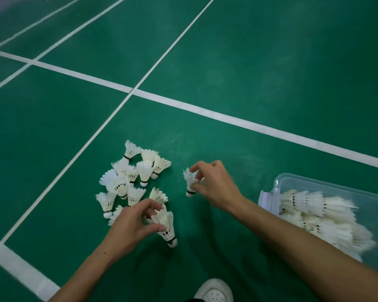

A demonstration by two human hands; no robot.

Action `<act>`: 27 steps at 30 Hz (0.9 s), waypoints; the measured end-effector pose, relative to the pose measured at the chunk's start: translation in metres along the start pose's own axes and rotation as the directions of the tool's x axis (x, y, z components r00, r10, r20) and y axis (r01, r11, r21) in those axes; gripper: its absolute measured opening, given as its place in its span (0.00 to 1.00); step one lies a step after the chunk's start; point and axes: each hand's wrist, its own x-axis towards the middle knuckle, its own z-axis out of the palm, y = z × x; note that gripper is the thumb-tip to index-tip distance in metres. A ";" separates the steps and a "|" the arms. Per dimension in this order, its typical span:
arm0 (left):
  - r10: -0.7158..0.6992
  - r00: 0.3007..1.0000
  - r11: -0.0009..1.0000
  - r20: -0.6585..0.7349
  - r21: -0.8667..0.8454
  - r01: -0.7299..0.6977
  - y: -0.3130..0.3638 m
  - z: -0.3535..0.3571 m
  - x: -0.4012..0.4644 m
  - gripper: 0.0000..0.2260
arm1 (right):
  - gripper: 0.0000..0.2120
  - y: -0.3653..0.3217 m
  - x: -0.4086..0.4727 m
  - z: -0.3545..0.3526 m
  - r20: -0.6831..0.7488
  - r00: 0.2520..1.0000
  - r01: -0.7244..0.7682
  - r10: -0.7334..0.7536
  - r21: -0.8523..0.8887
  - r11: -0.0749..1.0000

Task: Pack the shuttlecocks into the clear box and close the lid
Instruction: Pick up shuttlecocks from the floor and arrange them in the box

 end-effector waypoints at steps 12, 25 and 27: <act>0.441 0.895 0.886 -0.066 -0.129 -0.446 0.188 0.050 0.042 0.13 | 0.28 0.084 -0.144 -0.157 -0.340 0.891 -0.129 0.302 0.447 0.885; 0.597 0.793 0.801 0.120 -0.043 -0.596 0.269 0.134 0.052 0.17 | 0.27 0.171 -0.286 -0.180 -0.406 0.758 -0.380 0.511 0.362 0.851; 0.599 0.793 0.799 0.109 -0.022 -0.600 0.269 0.138 0.053 0.17 | 0.27 0.173 -0.289 -0.170 -0.393 0.778 -0.405 0.490 0.283 0.869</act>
